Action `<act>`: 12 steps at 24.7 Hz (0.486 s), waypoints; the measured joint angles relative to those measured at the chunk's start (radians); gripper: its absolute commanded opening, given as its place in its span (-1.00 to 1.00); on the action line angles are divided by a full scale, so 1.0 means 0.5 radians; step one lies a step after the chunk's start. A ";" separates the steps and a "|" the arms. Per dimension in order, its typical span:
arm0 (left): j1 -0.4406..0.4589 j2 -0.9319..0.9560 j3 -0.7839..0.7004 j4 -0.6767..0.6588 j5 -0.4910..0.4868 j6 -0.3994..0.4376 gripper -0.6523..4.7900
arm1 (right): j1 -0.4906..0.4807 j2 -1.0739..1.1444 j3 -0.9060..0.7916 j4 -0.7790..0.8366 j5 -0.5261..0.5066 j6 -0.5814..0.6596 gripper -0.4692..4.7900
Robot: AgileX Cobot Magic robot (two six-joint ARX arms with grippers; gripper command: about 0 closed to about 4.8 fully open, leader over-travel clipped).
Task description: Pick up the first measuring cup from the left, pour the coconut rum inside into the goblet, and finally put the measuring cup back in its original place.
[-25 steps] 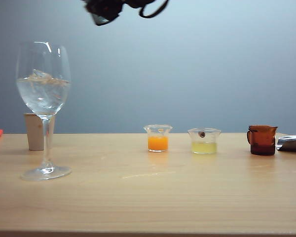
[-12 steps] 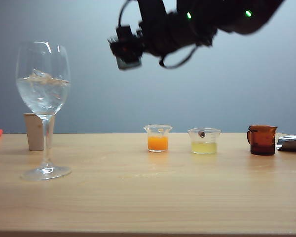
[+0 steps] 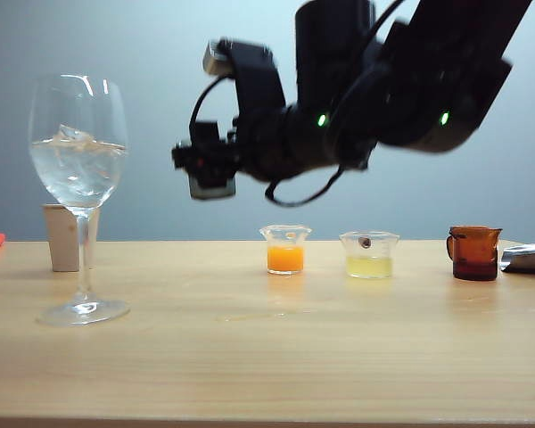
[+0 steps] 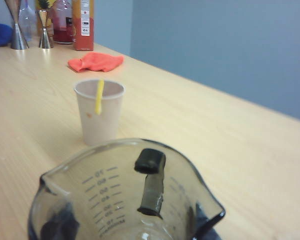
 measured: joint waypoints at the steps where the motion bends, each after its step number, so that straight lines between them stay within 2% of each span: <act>1: 0.000 0.000 0.000 -0.002 -0.001 0.000 -0.78 | 0.005 0.031 0.000 0.015 0.039 0.018 -0.84; 12: -0.014 0.000 -0.001 -0.026 0.000 0.000 -0.78 | 0.049 0.291 0.060 0.150 0.163 0.131 -0.84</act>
